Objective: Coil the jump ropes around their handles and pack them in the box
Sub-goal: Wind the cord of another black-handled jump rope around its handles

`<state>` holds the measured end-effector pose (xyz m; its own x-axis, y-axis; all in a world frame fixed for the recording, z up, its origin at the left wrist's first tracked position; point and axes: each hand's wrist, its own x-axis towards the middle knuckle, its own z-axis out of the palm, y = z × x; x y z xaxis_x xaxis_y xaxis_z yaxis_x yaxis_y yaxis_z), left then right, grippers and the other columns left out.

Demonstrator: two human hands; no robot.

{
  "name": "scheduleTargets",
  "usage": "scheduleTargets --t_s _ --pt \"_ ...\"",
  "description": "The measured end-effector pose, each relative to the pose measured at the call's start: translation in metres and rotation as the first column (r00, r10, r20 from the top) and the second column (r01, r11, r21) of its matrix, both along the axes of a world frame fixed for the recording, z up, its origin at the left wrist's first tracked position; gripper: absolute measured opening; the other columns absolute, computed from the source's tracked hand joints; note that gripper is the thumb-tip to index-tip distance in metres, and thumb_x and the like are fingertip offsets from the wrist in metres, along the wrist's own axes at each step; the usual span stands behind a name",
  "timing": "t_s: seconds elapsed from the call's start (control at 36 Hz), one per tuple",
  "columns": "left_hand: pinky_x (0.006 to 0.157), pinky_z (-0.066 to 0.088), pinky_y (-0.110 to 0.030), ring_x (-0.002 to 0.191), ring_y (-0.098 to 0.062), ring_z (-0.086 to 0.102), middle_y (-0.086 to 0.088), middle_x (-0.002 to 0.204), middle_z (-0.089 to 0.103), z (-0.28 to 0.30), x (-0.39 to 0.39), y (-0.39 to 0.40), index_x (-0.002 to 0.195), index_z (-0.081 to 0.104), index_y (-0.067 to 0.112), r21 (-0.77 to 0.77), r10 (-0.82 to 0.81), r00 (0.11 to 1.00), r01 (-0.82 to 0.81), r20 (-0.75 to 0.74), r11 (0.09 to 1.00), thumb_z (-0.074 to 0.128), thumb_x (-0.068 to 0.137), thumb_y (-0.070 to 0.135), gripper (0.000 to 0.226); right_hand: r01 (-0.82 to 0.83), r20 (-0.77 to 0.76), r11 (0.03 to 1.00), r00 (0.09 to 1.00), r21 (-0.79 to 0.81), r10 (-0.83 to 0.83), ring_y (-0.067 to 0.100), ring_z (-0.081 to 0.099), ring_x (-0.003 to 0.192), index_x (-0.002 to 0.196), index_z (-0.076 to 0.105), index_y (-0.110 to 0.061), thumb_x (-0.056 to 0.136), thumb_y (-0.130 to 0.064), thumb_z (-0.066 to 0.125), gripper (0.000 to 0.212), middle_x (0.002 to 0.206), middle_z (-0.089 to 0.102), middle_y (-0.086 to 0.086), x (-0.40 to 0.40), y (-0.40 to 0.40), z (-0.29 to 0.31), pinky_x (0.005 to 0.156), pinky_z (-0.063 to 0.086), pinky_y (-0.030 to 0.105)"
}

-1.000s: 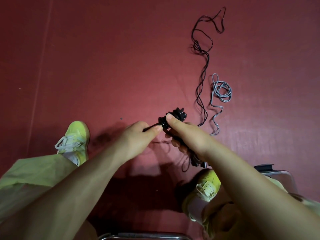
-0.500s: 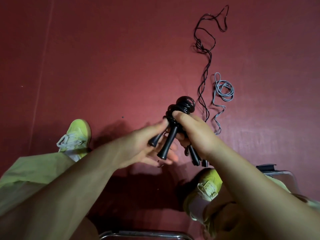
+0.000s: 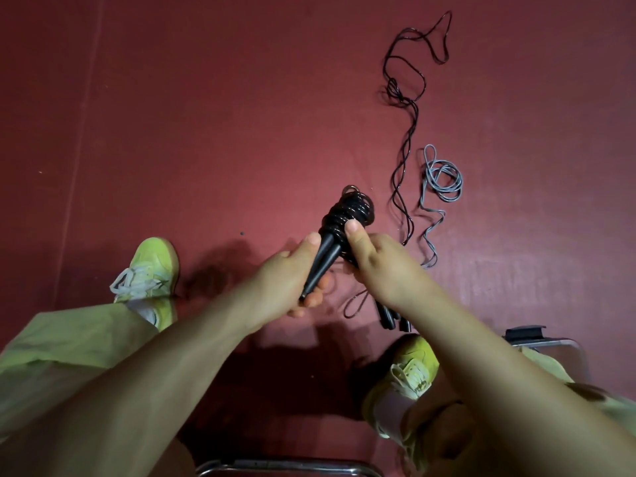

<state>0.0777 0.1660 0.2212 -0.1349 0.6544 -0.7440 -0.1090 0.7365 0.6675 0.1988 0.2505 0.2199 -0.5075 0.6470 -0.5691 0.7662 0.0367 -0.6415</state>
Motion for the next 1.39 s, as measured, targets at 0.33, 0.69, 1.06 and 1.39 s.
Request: scheduleTargets --t_s 0.33,0.69,1.06,1.39 --pt "0.08 0.045 -0.034 0.081 -0.023 0.058 -0.001 0.079 0.062 -0.009 -0.016 -0.005 0.076 0.058 0.019 -0.006 -0.201 0.827 0.233 -0.524 0.973 0.027 0.096 0.052 0.049 0.032 -0.044 0.99 0.998 -0.139 -0.039 0.008 0.035 0.038 0.052 0.037 -0.016 0.101 -0.053 0.018 0.064 0.039 0.037 -0.006 -0.001 -0.006 -0.005 0.055 0.031 0.028" --pt "0.062 0.042 -0.034 0.071 -0.018 0.058 0.004 0.074 0.06 -0.012 -0.022 -0.008 0.077 0.055 0.022 -0.071 -0.274 0.775 0.286 -0.57 0.956 0.054 0.076 0.063 0.042 0.134 -0.114 0.899 0.974 -0.417 -0.198 0.009 0.023 0.043 0.07 0.052 -0.018 0.084 -0.074 0.04 0.059 0.053 0.031 -0.006 -0.001 -0.006 -0.006 0.044 0.018 0.023" --pt "0.088 0.047 -0.041 0.084 -0.023 0.067 -0.004 0.078 0.068 0.0 -0.018 -0.009 0.092 0.069 0.017 0.028 -0.056 0.912 0.049 0.405 0.998 0.054 0.073 0.055 0.045 0.172 -0.374 0.857 0.845 -0.486 -0.381 0.009 0.019 0.041 0.065 0.038 -0.019 0.076 -0.039 0.045 0.024 0.049 0.027 -0.004 0.0 0.001 0.003 0.041 0.012 0.022" --pt "0.076 0.05 -0.043 0.044 -0.01 0.038 0.0 0.062 0.047 0.005 -0.017 -0.006 0.073 0.058 0.013 -0.171 0.115 0.681 0.016 0.723 0.985 0.028 0.084 0.067 0.063 -0.066 -0.292 0.924 0.955 -0.378 -0.051 0.016 0.046 0.045 0.075 0.055 0.006 0.097 -0.054 0.038 0.067 0.063 0.049 0.019 0.007 0.014 0.007 0.053 0.038 0.027"
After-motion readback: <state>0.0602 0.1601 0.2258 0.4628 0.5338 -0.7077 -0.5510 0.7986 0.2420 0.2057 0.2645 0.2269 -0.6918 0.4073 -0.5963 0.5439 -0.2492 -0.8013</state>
